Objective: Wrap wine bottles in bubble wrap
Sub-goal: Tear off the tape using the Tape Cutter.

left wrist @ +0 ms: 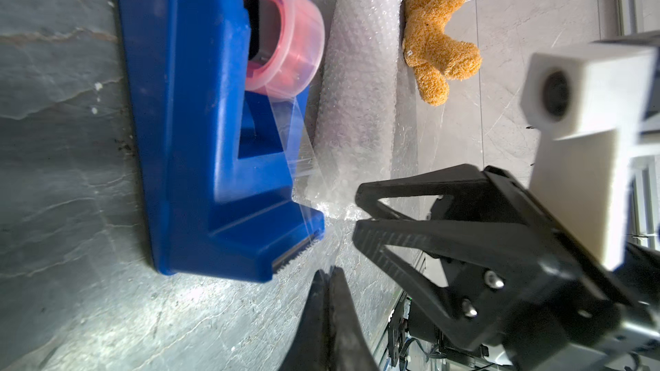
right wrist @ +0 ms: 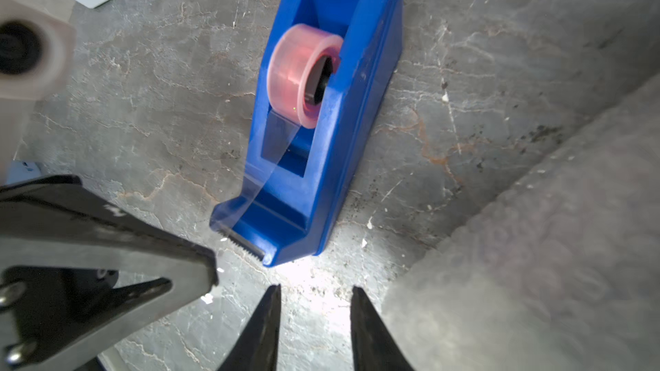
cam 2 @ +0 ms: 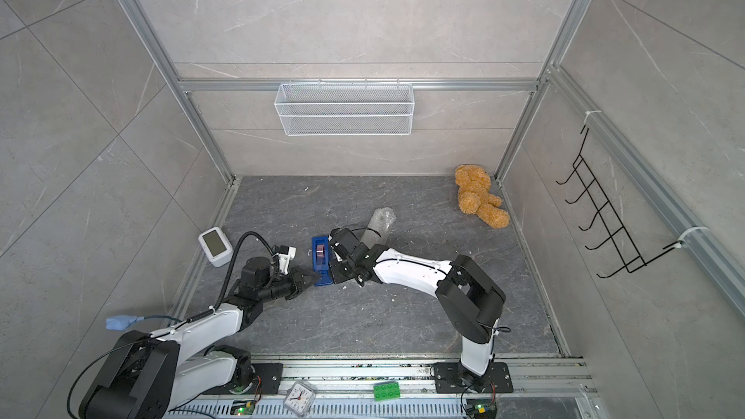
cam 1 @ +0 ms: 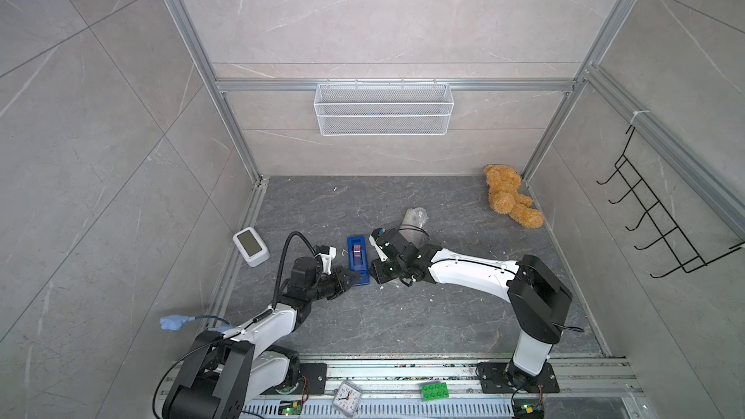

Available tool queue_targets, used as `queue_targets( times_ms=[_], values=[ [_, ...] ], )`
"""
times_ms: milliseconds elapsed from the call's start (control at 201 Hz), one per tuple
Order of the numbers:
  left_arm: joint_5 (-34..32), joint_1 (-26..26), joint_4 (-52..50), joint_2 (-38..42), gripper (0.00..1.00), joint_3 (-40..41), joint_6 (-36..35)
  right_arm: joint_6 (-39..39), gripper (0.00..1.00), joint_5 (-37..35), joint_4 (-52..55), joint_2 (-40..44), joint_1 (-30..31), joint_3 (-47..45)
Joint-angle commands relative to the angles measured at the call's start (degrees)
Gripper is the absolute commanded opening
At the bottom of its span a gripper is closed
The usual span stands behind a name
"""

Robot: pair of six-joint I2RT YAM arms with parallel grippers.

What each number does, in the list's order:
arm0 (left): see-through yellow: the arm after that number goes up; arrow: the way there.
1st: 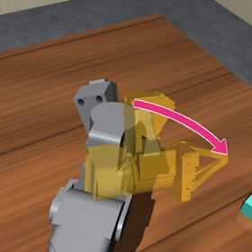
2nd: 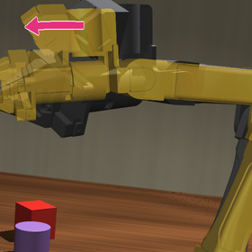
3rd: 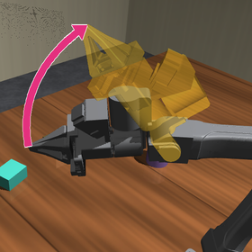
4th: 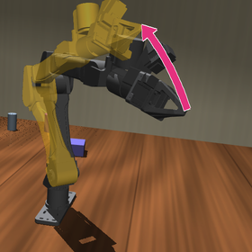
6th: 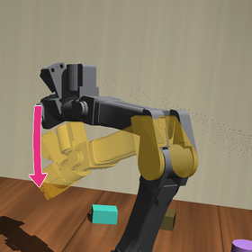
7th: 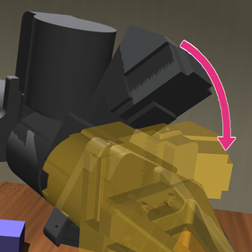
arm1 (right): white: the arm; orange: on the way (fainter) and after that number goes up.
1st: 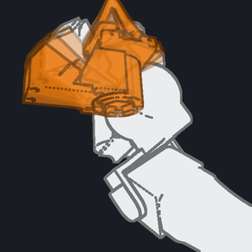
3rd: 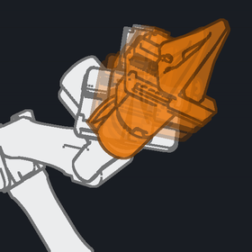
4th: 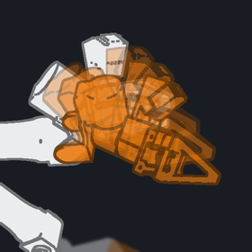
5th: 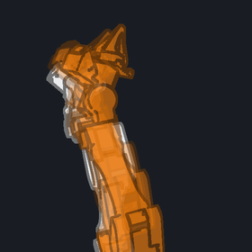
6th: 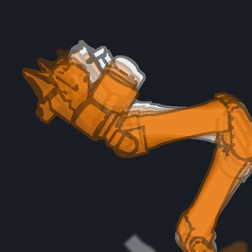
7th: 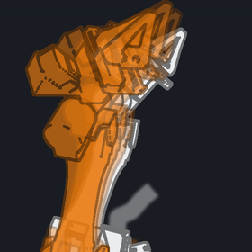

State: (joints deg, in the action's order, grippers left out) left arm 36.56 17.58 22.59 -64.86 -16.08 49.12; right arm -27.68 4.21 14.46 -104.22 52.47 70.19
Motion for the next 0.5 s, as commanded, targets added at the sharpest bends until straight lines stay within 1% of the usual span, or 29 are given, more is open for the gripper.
queue_targets(
  times_ms=[0, 149, 294, 383, 493],
  values=[
    [2.6, 0.0, -5.2, 3.0, 0.00, -2.6, -2.6, -2.2, 0.37, 1.2, -1.8, 1.1, 0.5, -1.3],
    [4.7, 0.0, -9.1, 5.1, 0.00, -4.1, -3.7, -3.2, 0.43, 2.1, -3.0, 1.5, 0.6, -1.7],
    [6.6, 0.0, -11.0, 5.9, 0.00, -4.6, -4.4, -3.3, 0.43, 3.1, -3.4, 0.4, 0.7, -1.5],
    [6.6, 0.0, -12.9, 6.0, 0.00, -5.3, -5.5, -3.8, 0.43, 3.4, -3.6, 0.0, 1.0, -1.5],
    [6.5, 0.0, -13.8, 5.1, 0.00, -6.4, -5.9, -4.2, 0.43, 2.3, -4.6, 1.7, 1.6, -4.2]
  ],
)
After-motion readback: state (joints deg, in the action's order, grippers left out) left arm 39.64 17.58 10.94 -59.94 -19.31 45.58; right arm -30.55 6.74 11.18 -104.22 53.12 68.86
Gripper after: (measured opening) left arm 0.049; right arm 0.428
